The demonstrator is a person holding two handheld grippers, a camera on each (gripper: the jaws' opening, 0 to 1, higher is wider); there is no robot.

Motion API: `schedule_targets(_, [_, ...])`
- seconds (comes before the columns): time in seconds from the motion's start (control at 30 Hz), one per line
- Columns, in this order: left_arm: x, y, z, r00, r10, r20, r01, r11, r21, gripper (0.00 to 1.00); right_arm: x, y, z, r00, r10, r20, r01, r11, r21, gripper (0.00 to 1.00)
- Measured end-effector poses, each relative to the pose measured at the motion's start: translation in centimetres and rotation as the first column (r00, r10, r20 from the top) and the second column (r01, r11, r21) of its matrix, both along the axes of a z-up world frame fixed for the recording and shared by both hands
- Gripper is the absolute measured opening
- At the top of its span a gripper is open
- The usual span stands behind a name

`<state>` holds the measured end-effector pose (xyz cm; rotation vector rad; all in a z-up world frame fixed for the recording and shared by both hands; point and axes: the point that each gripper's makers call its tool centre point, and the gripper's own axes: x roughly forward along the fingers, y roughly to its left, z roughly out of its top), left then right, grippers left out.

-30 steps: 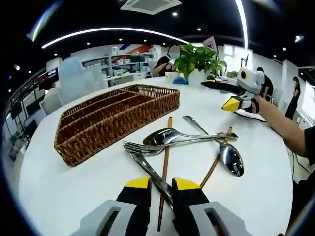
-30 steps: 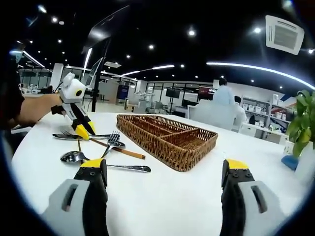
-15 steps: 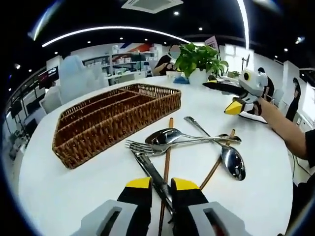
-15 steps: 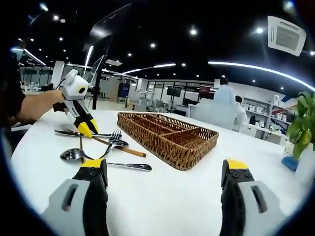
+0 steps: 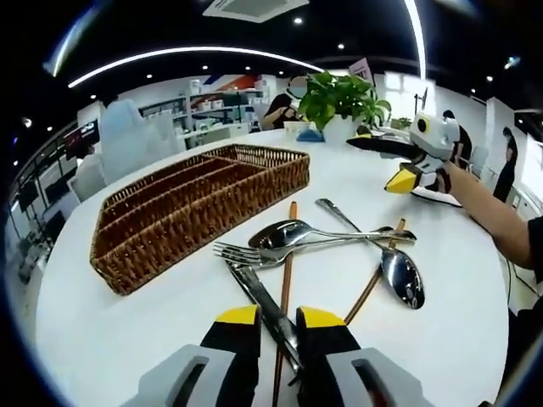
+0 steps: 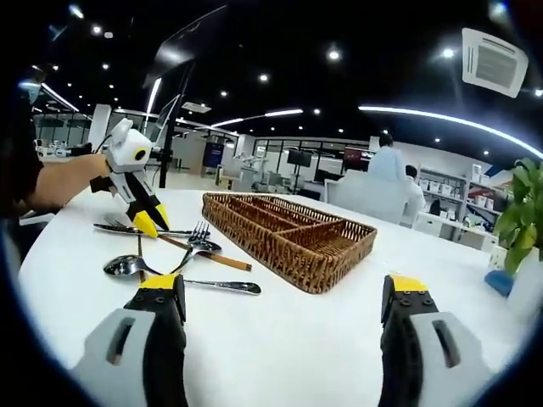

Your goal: Arrange the knives, forks, and spoons in their matching storage slots by inserting each utensil handle-first until every utensil is classified and aligned in the correct compartment

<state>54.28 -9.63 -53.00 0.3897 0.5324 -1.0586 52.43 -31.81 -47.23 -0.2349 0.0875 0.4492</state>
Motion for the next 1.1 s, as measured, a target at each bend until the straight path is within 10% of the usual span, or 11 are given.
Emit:
schedule_targets(0.3, [0.0, 0.6, 0.6, 1.0, 0.002, 0.013, -0.002, 1.0, 0.015, 0.06, 0.0, 0.1, 0.1, 1.0, 0.002, 0.002, -0.002, 1.0, -0.004, 0.99])
schedule_targets(0.53, [0.0, 0.4, -0.3, 0.999, -0.027, 0.045, 0.025, 0.999, 0.047, 0.26, 0.0, 0.2, 0.0, 1.0, 0.004, -0.001, -0.004, 1.0, -0.008, 0.98])
schedule_targets(1.1, [-1.5, 0.2, -0.2, 0.998, -0.055, 0.012, 0.055, 0.997, 0.048, 0.19, 0.0, 0.2, -0.2, 1.0, 0.01, -0.008, -0.01, 1.0, -0.015, 0.98])
